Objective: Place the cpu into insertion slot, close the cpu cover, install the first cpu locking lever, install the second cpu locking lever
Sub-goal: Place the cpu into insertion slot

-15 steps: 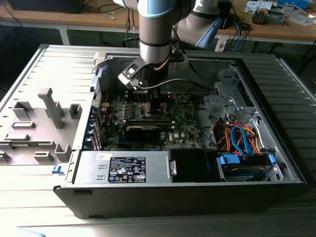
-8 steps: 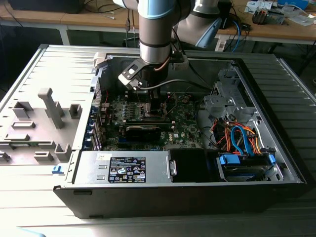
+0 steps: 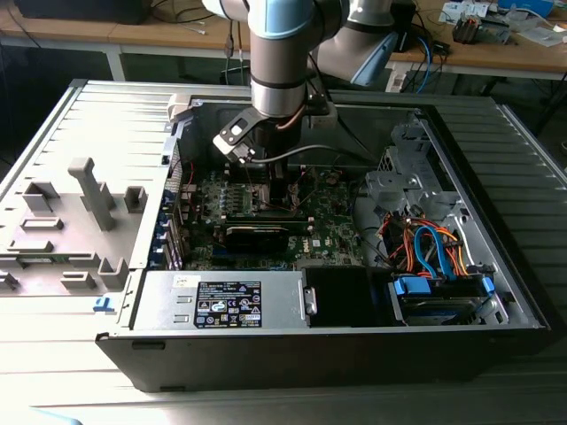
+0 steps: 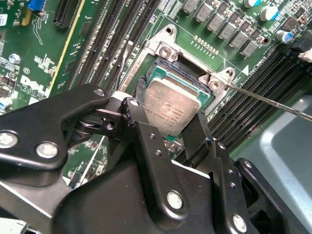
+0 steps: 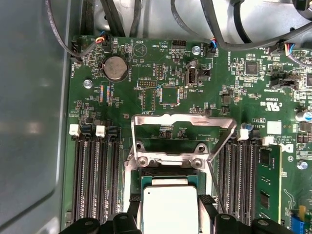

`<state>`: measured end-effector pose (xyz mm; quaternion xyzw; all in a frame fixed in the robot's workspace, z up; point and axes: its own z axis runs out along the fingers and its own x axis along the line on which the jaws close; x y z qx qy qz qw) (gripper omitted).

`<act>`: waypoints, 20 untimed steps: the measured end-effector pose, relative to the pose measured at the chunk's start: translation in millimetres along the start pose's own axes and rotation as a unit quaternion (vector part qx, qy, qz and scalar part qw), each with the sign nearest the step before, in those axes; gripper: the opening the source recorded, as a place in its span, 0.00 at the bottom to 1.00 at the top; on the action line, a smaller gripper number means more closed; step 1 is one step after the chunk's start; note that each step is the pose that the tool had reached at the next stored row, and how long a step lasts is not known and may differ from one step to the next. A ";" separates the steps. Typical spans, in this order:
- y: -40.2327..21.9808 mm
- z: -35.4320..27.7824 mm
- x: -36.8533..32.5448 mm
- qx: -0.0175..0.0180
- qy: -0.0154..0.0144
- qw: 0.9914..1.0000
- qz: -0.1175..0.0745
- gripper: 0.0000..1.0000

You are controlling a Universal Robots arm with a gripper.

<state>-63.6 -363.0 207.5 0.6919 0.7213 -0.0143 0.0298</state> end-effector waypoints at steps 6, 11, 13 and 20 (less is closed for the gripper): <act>-0.1 4.5 0.3 0.000 0.000 1.000 0.002 0.55; 1.4 8.8 0.5 0.001 0.000 1.000 0.009 0.55; 1.4 9.1 0.6 0.001 0.000 1.000 0.009 0.55; 1.4 9.9 0.6 0.001 0.000 1.000 0.009 0.62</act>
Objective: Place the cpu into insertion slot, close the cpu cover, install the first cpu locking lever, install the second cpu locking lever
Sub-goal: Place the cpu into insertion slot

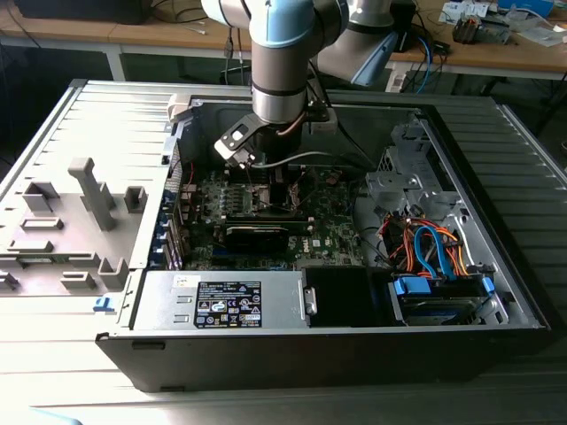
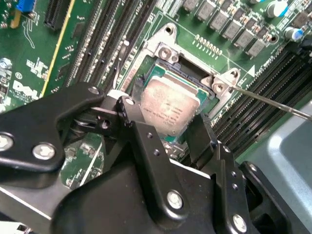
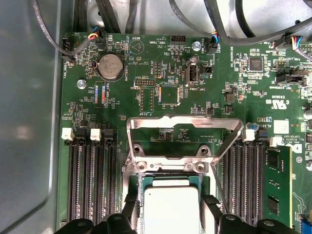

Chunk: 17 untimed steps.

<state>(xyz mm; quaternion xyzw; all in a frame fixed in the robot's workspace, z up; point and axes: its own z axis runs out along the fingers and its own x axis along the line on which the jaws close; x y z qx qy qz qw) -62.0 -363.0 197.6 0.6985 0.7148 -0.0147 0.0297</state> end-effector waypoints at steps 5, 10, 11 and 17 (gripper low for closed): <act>-0.9 0.2 0.3 0.000 0.000 1.000 0.001 0.62; -1.5 0.1 1.1 0.000 0.001 1.000 0.003 0.62; -1.5 0.1 1.6 0.000 0.001 1.000 0.003 0.62; -1.5 -0.4 1.8 0.000 0.001 1.000 0.003 0.62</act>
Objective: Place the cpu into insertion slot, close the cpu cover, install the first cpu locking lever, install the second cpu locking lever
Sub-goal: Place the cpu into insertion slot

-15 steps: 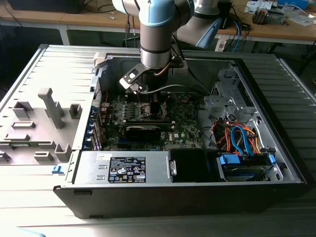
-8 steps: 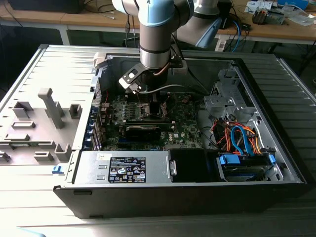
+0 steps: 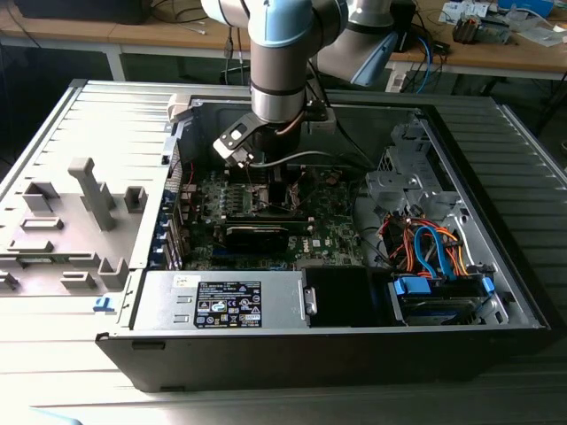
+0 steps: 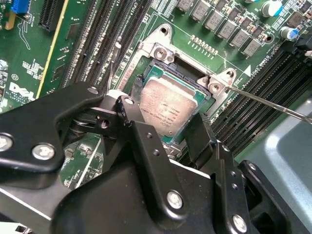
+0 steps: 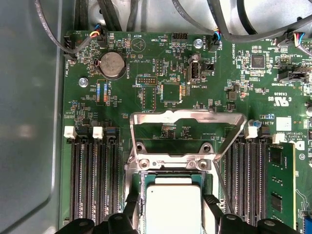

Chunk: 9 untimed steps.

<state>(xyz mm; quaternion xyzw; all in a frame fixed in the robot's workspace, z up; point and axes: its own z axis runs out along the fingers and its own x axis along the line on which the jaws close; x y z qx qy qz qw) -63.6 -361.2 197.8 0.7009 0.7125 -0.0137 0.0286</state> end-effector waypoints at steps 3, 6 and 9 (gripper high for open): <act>0.1 -4.5 -0.3 0.000 0.000 1.000 0.000 0.62; 0.1 -4.9 -0.3 0.000 0.000 1.000 0.000 0.62; 0.1 -7.1 -0.5 0.000 0.000 1.000 0.000 0.62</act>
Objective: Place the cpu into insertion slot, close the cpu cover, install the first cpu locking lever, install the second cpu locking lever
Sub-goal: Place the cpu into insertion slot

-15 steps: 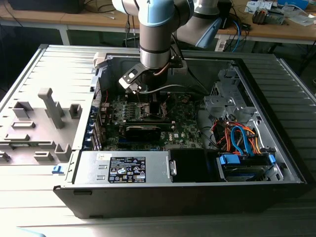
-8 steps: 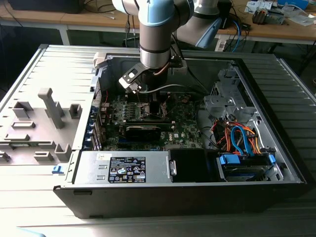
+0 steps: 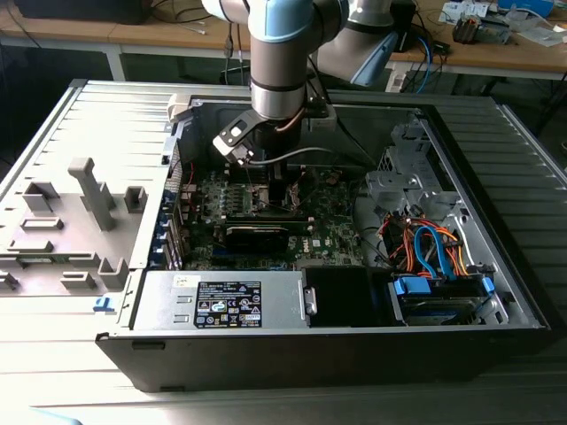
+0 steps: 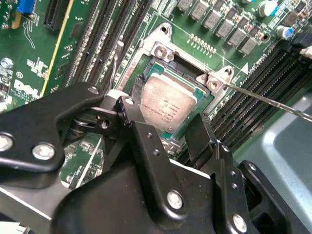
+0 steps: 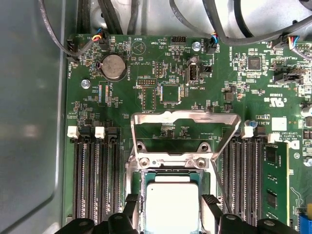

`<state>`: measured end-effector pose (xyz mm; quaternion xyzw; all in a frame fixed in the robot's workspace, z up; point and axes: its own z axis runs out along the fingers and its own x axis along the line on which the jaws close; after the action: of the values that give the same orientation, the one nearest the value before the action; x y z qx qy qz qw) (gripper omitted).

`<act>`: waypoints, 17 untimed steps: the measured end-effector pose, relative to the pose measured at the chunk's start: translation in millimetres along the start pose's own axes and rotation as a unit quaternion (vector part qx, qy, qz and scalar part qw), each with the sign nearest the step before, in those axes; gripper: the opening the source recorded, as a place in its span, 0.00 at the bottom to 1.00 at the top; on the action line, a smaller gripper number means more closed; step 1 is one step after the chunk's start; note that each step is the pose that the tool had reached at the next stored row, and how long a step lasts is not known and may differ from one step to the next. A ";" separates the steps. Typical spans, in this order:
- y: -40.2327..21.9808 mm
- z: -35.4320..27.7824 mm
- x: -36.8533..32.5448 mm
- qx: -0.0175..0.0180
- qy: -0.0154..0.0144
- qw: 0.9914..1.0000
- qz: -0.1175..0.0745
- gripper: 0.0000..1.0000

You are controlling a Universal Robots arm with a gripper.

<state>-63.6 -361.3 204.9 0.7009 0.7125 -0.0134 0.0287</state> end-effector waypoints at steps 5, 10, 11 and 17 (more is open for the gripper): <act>0.2 -5.3 -0.3 0.000 0.000 1.000 0.000 0.60; 0.9 -6.7 -1.4 0.000 0.001 1.000 -0.002 0.35; 1.2 -6.6 -1.9 0.000 0.001 1.000 -0.003 0.35; 2.3 -6.5 -4.0 -0.001 0.002 1.000 -0.030 0.11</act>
<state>-61.4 -364.8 211.7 0.6794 0.7331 -0.0119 0.0280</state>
